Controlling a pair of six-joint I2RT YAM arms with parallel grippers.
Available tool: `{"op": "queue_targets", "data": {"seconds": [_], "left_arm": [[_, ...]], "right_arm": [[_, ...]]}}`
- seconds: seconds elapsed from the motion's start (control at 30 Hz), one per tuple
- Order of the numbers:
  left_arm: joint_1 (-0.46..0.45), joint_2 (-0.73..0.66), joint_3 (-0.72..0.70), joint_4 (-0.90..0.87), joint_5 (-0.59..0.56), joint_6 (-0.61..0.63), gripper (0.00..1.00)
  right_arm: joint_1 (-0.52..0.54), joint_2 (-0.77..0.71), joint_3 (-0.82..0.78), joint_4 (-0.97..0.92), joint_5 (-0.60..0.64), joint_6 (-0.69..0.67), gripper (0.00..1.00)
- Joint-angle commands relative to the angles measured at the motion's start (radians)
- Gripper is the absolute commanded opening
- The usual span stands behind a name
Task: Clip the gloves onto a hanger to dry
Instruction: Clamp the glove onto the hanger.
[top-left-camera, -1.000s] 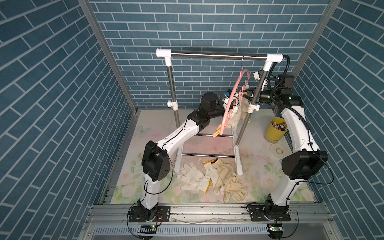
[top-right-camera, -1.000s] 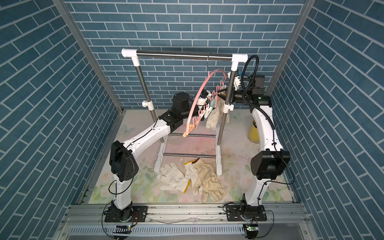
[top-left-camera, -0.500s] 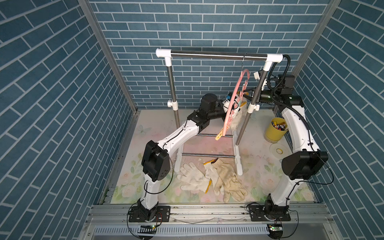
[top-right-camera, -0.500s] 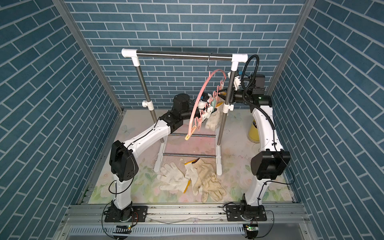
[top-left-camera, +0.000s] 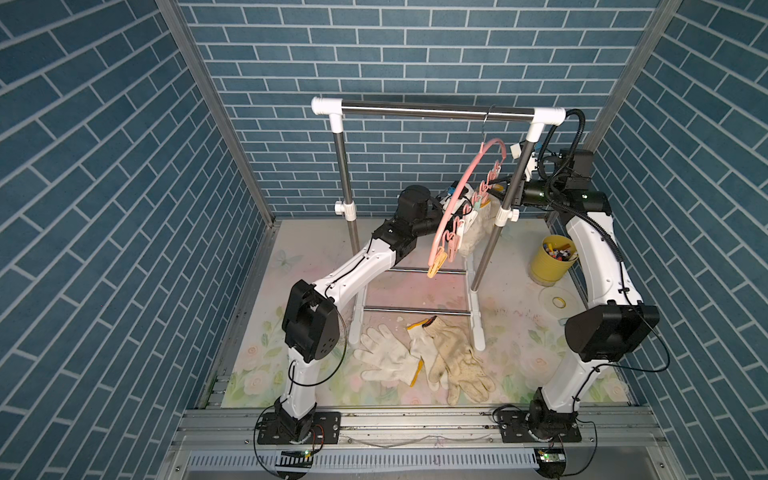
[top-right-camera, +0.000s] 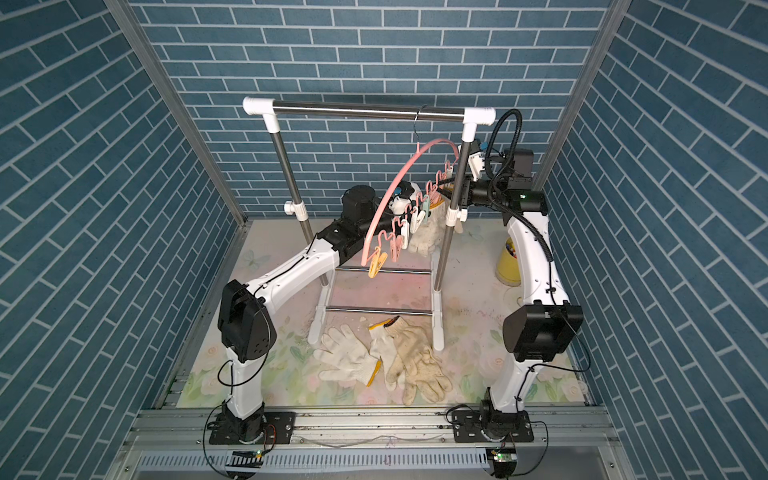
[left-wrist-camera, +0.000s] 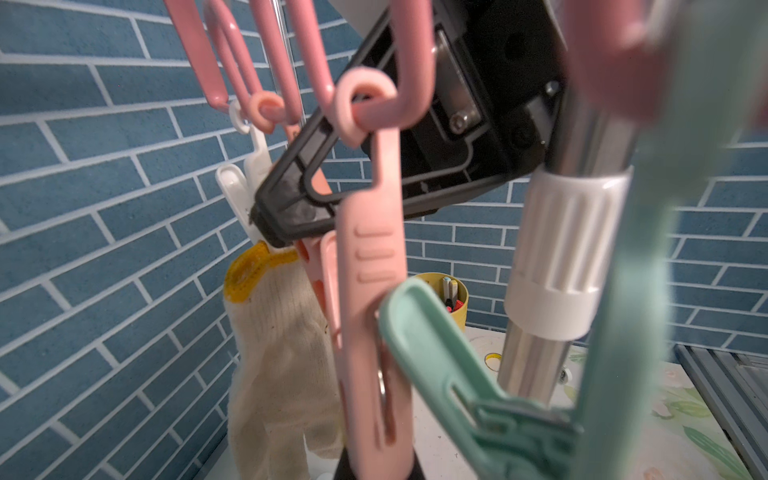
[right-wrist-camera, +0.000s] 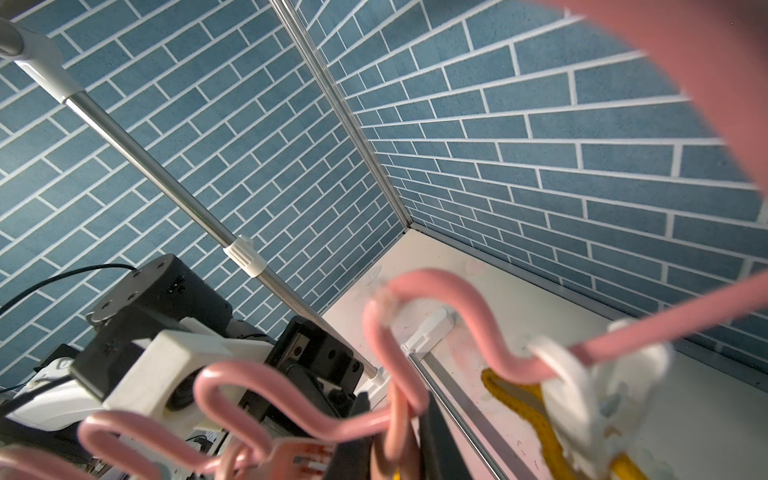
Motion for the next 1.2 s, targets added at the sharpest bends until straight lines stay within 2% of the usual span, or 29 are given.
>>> {"op": "queue_targets", "data": {"seconds": [0.0, 0.17, 0.6, 0.8, 1.17], "left_arm": [[0.005, -0.001, 0.001, 0.068, 0.018, 0.007, 0.0], [0.005, 0.004, 0.005, 0.081, 0.019, 0.014, 0.0], [0.004, -0.008, -0.02, 0.086, 0.059, 0.196, 0.0], [0.004, 0.002, -0.033, 0.129, 0.084, 0.232, 0.0], [0.027, 0.044, -0.018, 0.214, 0.225, 0.197, 0.0]], "right_arm": [[0.001, -0.037, -0.014, -0.033, -0.018, -0.068, 0.07], [0.001, -0.043, -0.029, -0.033, -0.021, -0.071, 0.07], [0.001, -0.054, -0.025, -0.033, -0.023, -0.075, 0.06], [0.001, -0.062, -0.039, -0.03, -0.032, -0.074, 0.06], [0.001, -0.085, -0.084, -0.029, -0.042, -0.088, 0.06]]}}
